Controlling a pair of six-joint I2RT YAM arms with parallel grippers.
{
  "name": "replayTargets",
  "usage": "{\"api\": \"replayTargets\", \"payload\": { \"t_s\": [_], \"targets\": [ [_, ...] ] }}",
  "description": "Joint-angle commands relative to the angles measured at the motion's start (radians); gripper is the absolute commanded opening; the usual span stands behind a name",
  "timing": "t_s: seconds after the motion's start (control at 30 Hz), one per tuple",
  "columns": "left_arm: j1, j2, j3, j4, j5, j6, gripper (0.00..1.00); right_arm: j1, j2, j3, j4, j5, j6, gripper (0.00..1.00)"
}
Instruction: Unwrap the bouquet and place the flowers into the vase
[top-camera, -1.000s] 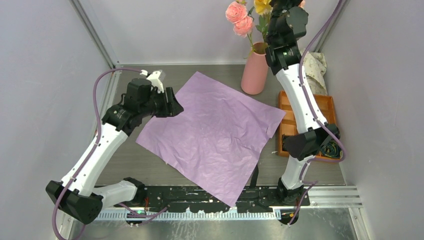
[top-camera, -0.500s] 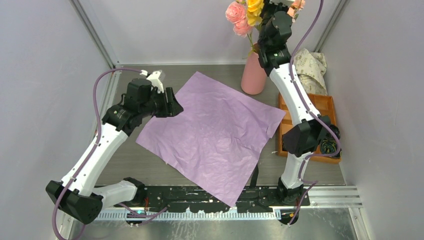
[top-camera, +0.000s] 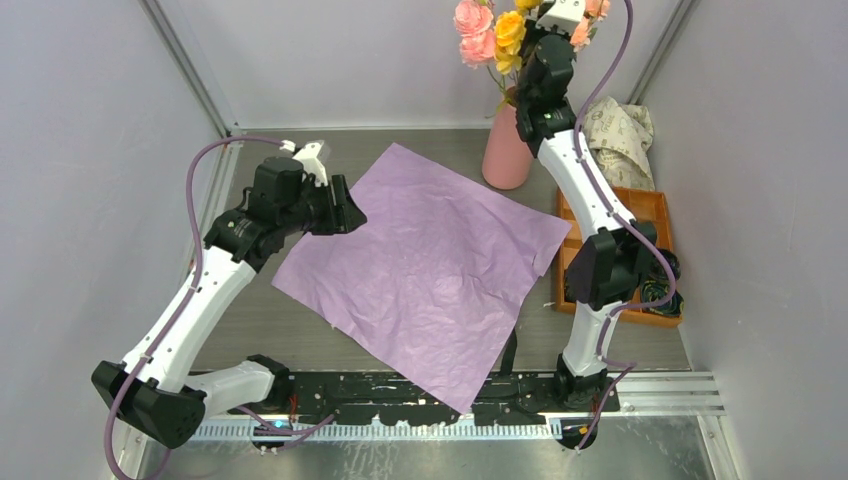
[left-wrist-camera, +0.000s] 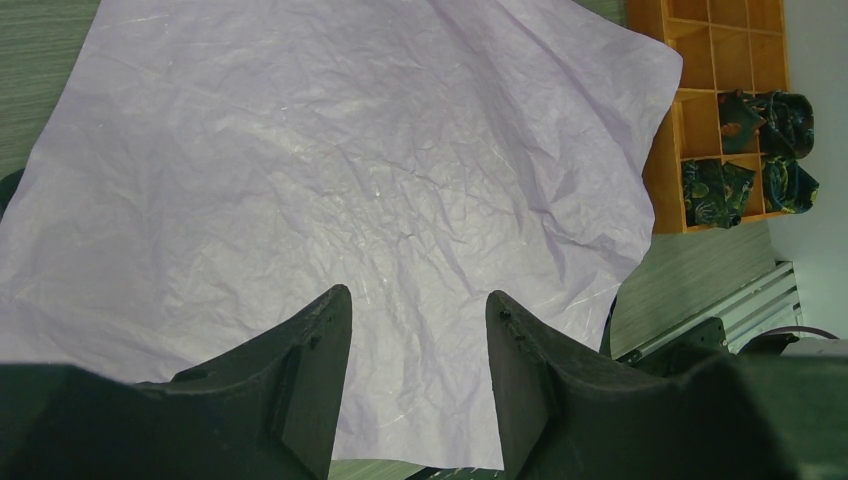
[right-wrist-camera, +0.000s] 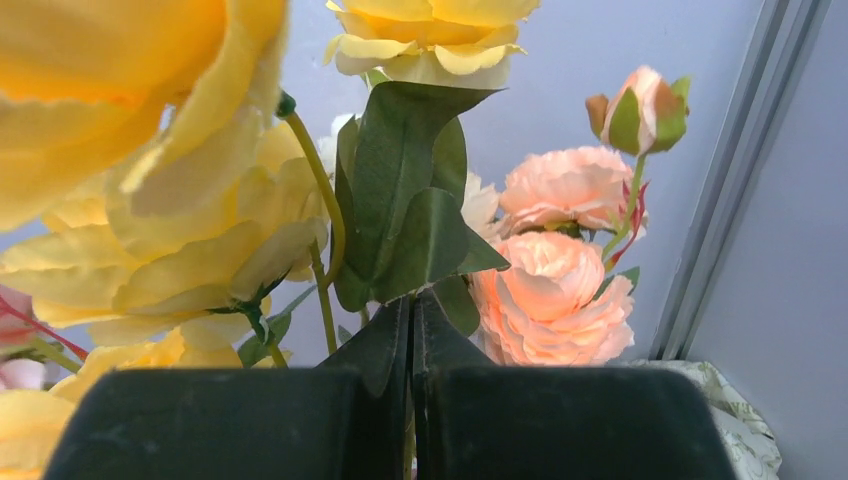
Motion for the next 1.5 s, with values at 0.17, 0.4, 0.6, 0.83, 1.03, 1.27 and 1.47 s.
{"api": "replayTargets", "payload": {
  "t_s": [0.17,0.4,0.6,0.83,1.03,1.27,1.47],
  "targets": [
    [0.004,-0.013,0.005,0.021,-0.008,0.005,0.52,-0.023,-0.010,-0.092,0.057,0.025,0.053,0.01],
    [0.004,-0.006,0.008,0.018,-0.011,0.005,0.53,-0.027,-0.016,-0.178,0.074,0.043,0.058,0.01],
    [0.004,0.003,0.010,0.020,-0.013,0.006,0.53,-0.027,-0.020,-0.223,0.081,0.044,0.059,0.01],
    [0.004,0.001,0.006,0.016,-0.012,0.001,0.52,-0.026,-0.047,-0.264,0.074,0.038,0.080,0.02],
    [0.004,0.003,0.010,0.014,-0.012,0.000,0.52,-0.026,-0.083,-0.294,0.058,0.011,0.090,0.22],
    [0.004,-0.009,0.005,0.016,-0.014,-0.002,0.53,-0.025,-0.117,-0.310,0.034,-0.018,0.114,0.49],
    [0.004,0.011,0.023,0.011,-0.002,-0.001,0.52,-0.025,-0.157,-0.327,0.020,-0.040,0.139,0.66]
  ]
}}
